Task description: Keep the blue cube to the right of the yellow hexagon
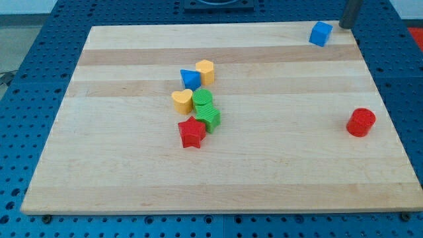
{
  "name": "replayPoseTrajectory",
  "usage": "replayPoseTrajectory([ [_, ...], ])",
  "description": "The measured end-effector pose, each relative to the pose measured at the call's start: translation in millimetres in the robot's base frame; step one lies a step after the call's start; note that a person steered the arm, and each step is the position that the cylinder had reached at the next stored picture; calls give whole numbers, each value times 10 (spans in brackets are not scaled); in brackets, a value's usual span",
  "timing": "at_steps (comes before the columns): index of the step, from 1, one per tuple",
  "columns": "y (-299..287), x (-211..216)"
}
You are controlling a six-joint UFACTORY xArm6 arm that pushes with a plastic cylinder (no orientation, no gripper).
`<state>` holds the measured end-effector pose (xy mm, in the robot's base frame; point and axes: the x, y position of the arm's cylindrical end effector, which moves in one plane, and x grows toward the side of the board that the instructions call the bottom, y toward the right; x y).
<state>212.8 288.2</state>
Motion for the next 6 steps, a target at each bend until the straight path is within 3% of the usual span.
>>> replayPoseTrajectory([
  [2,-125,234],
  [3,-189,-119],
  [4,-249,-90],
  [6,-482,388],
])
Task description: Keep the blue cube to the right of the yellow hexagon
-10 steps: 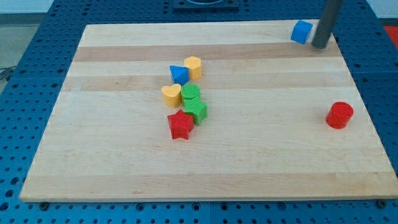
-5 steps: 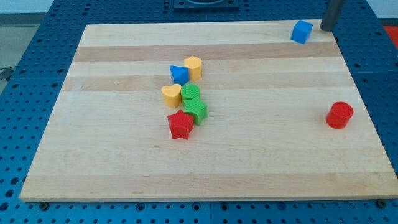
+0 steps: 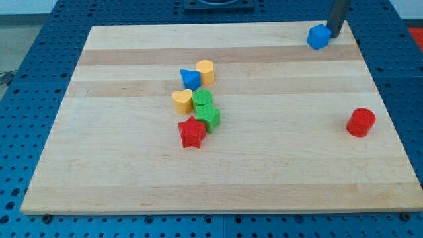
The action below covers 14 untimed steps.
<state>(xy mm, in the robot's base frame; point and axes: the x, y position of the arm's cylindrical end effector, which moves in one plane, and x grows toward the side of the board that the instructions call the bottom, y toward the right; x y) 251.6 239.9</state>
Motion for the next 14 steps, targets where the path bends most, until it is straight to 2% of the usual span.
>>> replayPoseTrajectory([
  [2,-388,488],
  [3,-691,552],
  [4,-785,725],
  [5,-474,850],
  [6,-217,163],
  [7,-249,-543],
  [8,-382,-524],
  [11,-600,232],
  [13,-1301,247],
  [14,-1628,387],
])
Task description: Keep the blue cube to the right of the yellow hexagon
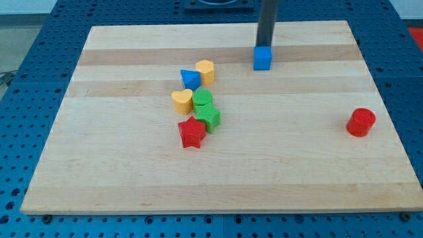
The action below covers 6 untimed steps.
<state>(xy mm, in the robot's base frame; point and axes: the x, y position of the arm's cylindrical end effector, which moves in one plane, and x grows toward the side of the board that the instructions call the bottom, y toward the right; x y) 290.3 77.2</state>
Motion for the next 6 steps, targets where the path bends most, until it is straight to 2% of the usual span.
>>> replayPoseTrajectory([
  [1,-282,225],
  [2,-307,80],
  [3,88,-253],
  [4,398,-251],
  [6,531,195],
])
